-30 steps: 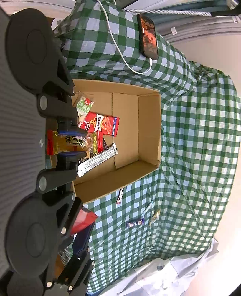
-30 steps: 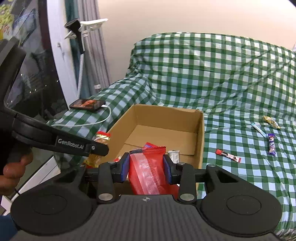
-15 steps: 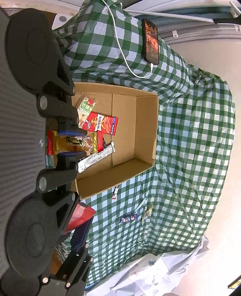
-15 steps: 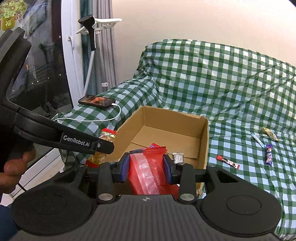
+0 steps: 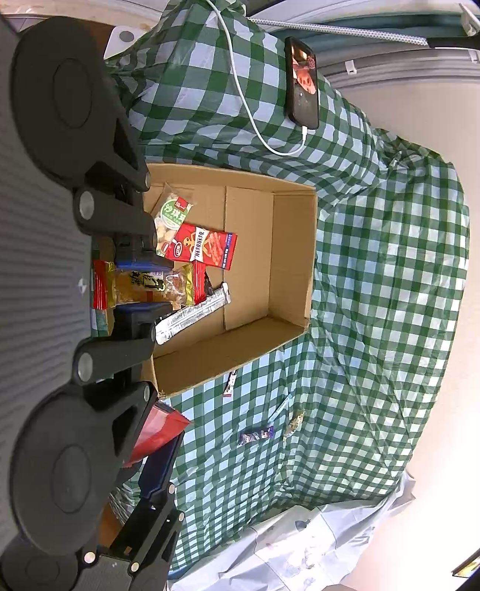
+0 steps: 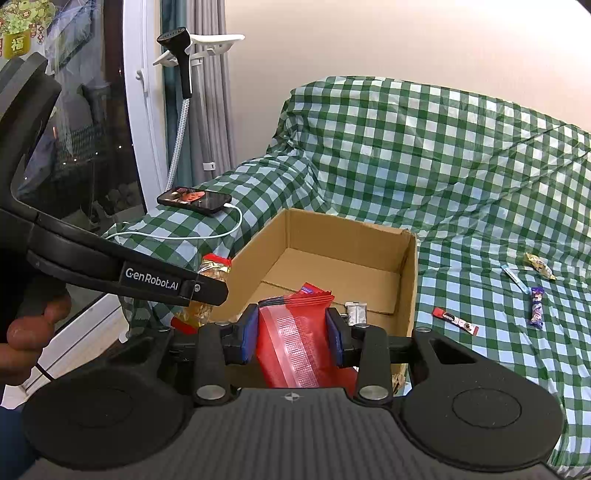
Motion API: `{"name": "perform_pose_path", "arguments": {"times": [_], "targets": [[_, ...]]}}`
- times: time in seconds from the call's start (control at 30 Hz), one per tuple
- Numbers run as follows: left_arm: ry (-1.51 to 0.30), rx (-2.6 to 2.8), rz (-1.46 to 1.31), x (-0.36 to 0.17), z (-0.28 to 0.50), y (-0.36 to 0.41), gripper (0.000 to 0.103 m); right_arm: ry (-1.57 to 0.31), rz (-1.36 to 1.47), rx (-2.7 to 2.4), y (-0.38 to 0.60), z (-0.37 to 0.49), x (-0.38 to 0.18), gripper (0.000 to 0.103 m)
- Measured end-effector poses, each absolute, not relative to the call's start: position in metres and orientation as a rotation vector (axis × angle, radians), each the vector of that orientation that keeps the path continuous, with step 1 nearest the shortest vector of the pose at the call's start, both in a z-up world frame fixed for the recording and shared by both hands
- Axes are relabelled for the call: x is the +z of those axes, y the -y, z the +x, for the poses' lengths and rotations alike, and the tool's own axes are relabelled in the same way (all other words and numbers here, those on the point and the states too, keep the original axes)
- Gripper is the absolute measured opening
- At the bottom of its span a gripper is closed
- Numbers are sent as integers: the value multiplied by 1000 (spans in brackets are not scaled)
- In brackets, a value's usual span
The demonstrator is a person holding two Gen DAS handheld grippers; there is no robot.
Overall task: Organize snacks
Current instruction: 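Carry the red packet and gold candy over the box with both tools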
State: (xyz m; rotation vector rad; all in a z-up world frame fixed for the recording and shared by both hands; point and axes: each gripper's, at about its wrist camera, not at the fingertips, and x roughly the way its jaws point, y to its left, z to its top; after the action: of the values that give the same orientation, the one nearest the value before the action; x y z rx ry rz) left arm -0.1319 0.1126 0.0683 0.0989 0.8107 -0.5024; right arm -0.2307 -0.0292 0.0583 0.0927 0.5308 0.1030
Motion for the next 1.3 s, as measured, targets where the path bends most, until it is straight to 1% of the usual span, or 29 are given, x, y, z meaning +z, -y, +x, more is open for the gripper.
{"name": "perform_pose_path", "arguments": {"times": [1.3], "targets": [[-877, -473, 102, 45, -96, -101, 18, -615, 128, 106, 40, -205, 39, 40]]}}
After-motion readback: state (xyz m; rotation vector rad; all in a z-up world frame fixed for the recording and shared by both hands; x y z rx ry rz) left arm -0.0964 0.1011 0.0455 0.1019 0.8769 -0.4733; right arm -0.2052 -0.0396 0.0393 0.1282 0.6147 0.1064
